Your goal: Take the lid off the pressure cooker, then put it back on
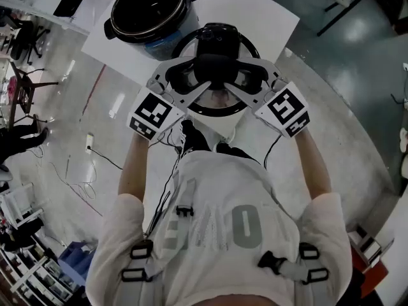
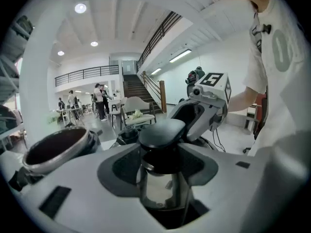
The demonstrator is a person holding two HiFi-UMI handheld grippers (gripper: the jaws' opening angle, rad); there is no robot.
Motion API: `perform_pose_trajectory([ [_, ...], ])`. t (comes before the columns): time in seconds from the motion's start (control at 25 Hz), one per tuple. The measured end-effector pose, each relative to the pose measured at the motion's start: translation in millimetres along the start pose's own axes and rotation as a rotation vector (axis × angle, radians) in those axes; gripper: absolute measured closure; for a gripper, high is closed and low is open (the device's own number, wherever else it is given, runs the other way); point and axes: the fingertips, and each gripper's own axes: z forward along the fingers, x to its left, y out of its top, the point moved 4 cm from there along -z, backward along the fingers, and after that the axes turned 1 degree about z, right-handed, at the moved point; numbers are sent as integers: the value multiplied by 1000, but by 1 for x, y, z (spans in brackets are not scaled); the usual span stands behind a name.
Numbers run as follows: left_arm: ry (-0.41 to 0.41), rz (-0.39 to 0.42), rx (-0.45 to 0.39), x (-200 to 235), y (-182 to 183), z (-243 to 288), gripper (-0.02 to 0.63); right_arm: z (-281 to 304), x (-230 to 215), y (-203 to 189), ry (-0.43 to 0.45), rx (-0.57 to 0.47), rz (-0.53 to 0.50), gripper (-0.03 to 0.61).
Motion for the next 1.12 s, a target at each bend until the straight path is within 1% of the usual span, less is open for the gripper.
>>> perform_pose_trajectory([
  [0.12, 29, 53, -25, 12, 31, -14, 380, -9, -6, 32, -33, -35, -41, 364],
  [0.28, 66, 139, -56, 39, 70, -29, 380, -12, -21, 79, -72, -99, -109, 364],
  [0.4, 85, 191, -61, 59, 91, -44, 380, -6, -27, 108, -85, -142, -131, 364],
  [0.52, 101, 221, -56, 80, 102, -58, 380, 5, -31, 131, -93, -165, -141, 364],
  [0.76, 110, 226, -52, 133, 98, -78, 380, 50, -45, 164, -91, -166, -144, 364],
  [1.0, 108, 195, -42, 201, 73, -93, 379, 116, -64, 189, -79, -122, -121, 362],
  [1.12, 89, 182, -44, 232, 63, -94, 379, 144, -77, 197, -80, -99, -90, 363],
])
